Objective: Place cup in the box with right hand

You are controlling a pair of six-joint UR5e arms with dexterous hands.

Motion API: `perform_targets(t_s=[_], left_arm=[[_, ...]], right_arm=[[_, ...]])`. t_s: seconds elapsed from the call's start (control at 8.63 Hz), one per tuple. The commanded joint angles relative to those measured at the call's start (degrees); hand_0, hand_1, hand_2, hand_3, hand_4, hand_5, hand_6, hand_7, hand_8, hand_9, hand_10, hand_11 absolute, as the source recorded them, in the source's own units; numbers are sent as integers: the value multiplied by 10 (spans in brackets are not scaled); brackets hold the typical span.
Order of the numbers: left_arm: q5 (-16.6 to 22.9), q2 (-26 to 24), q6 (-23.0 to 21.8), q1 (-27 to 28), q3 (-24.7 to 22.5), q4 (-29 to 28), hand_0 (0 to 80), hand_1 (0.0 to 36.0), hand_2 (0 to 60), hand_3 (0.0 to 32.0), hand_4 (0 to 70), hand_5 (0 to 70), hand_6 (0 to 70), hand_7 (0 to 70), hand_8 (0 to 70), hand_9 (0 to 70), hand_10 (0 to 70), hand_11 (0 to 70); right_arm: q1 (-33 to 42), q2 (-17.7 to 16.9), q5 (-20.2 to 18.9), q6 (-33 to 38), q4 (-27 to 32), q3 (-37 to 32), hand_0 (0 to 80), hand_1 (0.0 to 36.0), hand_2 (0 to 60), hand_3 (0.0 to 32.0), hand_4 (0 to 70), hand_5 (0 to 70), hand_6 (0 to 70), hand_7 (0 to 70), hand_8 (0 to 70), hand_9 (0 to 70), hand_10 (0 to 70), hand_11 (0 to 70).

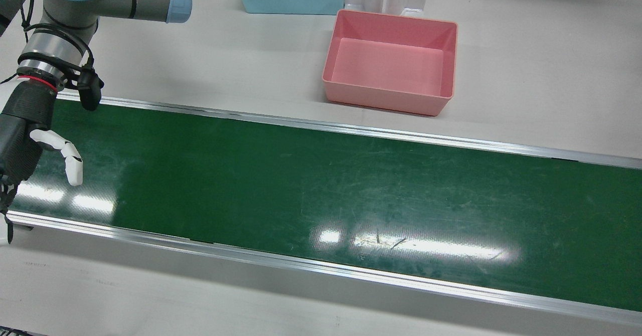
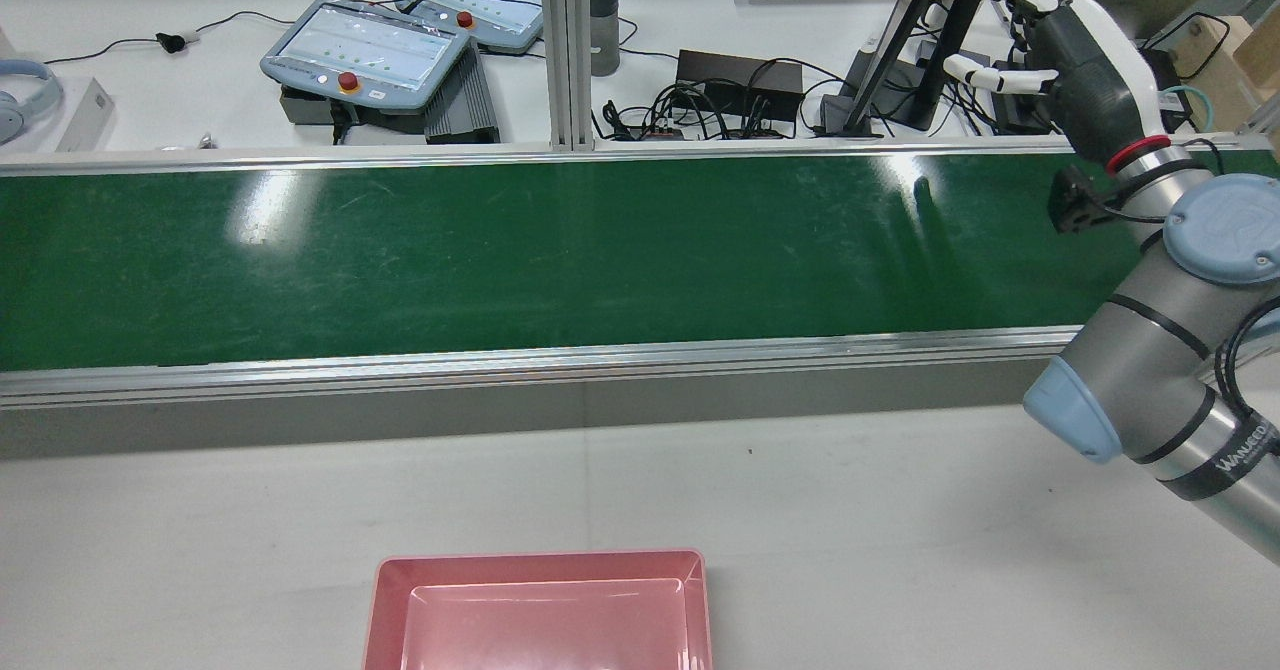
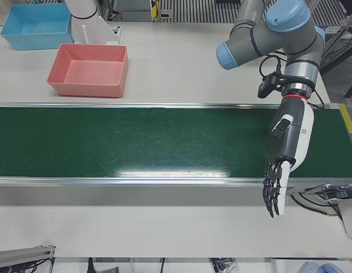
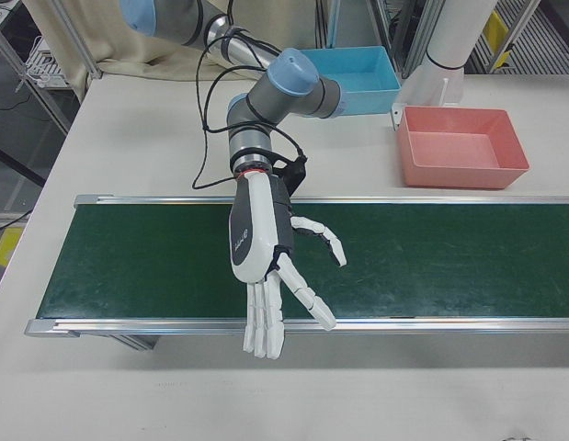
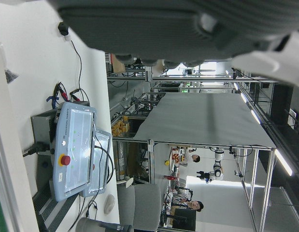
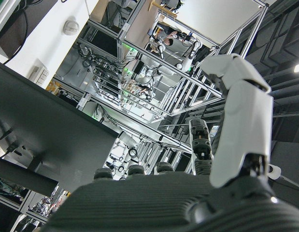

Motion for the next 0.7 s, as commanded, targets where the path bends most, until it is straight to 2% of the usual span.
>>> perform_targets(t_s=[0.0,0.23,0.58], left_arm=[[0,0,0,0,0,0,0,0,0,0,0,0,0,0,0,0,0,0],[0,0,0,0,0,0,0,0,0,0,0,0,0,0,0,0,0,0],[0,0,0,0,0,0,0,0,0,0,0,0,0,0,0,0,0,0]], right_arm=[[-23,-16,2,-3,-53,87,524,293,306,0,0,66,19,0,0,0,0,0],[-24,-42,2,-5,-56,91,527,296,300,0,0,68,16,0,0,0,0,0],[-43,-44,3,-11,-56,88,524,290,284,0,0,69,13,0,0,0,0,0]])
